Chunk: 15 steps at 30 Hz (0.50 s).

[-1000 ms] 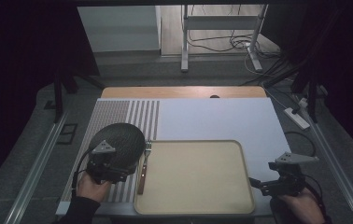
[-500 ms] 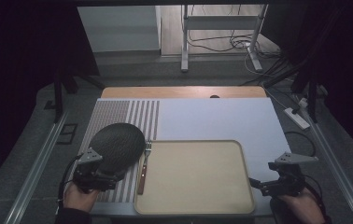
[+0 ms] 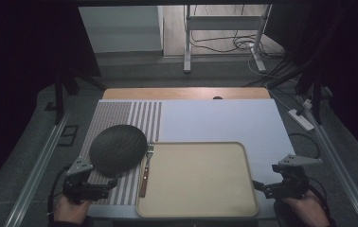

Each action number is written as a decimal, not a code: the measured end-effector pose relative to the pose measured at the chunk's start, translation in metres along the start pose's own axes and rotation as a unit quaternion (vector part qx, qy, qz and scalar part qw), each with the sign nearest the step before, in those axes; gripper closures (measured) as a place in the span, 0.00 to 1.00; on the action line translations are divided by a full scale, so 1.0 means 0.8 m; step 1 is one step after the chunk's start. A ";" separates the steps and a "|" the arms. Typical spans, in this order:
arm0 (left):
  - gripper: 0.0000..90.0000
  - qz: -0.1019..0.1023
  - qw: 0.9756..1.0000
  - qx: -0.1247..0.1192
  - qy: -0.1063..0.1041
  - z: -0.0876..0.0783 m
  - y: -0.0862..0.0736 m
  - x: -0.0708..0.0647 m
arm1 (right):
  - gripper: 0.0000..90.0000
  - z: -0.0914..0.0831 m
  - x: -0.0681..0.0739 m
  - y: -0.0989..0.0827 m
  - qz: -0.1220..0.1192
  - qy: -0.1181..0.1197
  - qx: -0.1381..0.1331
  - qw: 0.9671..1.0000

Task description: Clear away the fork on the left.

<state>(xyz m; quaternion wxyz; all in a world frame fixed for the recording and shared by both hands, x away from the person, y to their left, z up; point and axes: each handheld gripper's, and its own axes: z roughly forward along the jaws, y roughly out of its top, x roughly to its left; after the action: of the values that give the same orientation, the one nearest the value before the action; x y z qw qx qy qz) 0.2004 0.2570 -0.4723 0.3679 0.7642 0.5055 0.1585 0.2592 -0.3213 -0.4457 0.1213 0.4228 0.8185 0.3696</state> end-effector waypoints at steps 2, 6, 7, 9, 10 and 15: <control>0.00 -0.003 1.000 -0.002 0.004 -0.003 -0.003 0.001 | 0.00 0.000 0.000 0.000 0.000 0.000 0.000 1.000; 0.00 -0.007 1.000 -0.006 0.014 -0.009 -0.009 0.001 | 0.00 0.000 0.000 0.000 0.002 0.000 0.000 1.000; 0.00 -0.007 1.000 -0.007 0.016 -0.011 -0.010 0.002 | 0.00 0.000 -0.001 0.000 0.003 0.000 0.000 1.000; 0.00 -0.007 1.000 -0.007 0.020 -0.013 -0.013 0.001 | 0.00 0.000 -0.001 0.000 0.003 -0.001 0.000 1.000; 0.00 -0.007 1.000 -0.006 0.022 -0.014 -0.014 0.002 | 0.00 0.000 -0.001 0.000 0.003 -0.001 0.000 1.000; 0.00 -0.010 0.999 -0.004 0.031 -0.018 -0.020 0.001 | 0.00 0.000 -0.001 0.000 0.003 -0.001 0.001 1.000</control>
<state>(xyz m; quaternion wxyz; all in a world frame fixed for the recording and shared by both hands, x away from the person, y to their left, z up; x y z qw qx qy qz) 0.1813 0.2673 -0.4740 0.3565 0.7521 0.5240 0.1806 0.2597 -0.3216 -0.4459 0.1207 0.4259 0.8172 0.3691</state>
